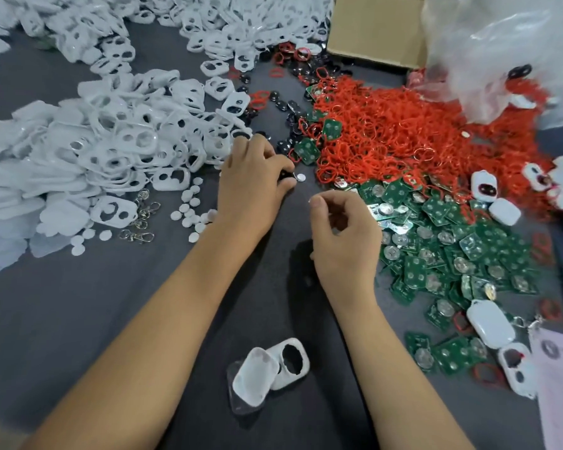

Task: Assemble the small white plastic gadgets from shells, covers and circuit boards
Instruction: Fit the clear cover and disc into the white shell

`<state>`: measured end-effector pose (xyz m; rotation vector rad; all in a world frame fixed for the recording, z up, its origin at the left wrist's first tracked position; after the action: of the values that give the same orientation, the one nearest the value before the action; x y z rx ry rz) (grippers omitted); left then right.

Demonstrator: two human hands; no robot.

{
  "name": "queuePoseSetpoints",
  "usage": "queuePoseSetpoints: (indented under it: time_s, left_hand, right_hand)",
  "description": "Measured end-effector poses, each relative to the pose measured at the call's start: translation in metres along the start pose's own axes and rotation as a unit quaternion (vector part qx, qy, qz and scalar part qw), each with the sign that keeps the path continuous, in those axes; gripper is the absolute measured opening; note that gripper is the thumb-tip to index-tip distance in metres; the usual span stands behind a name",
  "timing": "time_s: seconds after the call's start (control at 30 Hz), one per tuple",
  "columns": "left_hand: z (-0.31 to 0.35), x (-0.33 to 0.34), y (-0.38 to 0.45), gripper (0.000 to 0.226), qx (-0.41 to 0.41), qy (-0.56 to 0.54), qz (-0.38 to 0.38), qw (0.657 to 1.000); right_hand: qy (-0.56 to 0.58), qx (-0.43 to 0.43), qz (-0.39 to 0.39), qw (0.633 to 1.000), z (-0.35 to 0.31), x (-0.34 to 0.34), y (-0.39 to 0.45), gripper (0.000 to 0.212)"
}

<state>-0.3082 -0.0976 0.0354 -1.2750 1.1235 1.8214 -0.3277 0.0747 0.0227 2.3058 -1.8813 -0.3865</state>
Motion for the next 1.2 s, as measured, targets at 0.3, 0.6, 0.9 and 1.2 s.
queuePoseSetpoints:
  time_s: [0.3, 0.6, 0.9, 1.2]
  left_hand:
    - [-0.002, 0.004, -0.001, 0.030, -0.002, 0.034, -0.019, 0.999]
    - [0.009, 0.004, -0.024, 0.010, -0.046, -0.417, -0.061, 0.906]
    - [0.023, 0.023, -0.024, 0.017, -0.022, -0.547, -0.135, 0.826]
    - [0.043, 0.007, -0.013, 0.016, 0.063, -0.234, -0.040, 0.969]
  right_hand:
    - [0.060, 0.060, -0.002, 0.996, 0.010, -0.005, 0.001, 0.008]
    - [0.132, 0.071, 0.006, 0.989, 0.013, -0.008, 0.003, 0.006]
    - [0.229, 0.127, 0.051, 0.964, 0.022, -0.015, 0.005, 0.020]
    - [0.169, 0.065, 0.119, 0.976, 0.008, -0.049, 0.012, 0.007]
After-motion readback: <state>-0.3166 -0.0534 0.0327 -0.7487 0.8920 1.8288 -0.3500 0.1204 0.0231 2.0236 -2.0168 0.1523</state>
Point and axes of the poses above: each hand's wrist, its own y-axis towards the middle knuckle, its own x-axis out of the palm, z = x × y, the point moved 9 cm from there along y, towards the middle knuckle, and after that the axes turned 12 degrees about y, right-handed, at the moved point
